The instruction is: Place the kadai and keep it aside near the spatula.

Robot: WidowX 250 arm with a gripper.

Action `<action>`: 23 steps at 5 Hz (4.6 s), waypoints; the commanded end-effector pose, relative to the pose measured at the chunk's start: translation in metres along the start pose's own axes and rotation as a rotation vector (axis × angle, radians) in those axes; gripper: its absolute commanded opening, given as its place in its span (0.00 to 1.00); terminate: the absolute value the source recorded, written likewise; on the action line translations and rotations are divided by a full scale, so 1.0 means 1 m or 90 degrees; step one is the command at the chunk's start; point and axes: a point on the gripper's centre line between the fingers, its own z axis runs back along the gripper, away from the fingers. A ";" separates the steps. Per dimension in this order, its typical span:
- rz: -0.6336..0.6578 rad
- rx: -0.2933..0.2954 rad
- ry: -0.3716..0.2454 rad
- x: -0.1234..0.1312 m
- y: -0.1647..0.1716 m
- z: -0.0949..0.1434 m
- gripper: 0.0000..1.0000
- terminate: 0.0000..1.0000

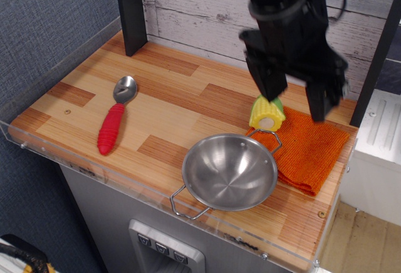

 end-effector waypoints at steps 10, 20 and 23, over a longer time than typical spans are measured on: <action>0.026 -0.052 0.206 -0.074 -0.014 -0.071 0.00 0.00; 0.031 0.066 -0.157 -0.006 -0.012 0.095 0.00 0.00; 0.167 0.137 -0.134 -0.036 0.065 0.103 0.00 0.00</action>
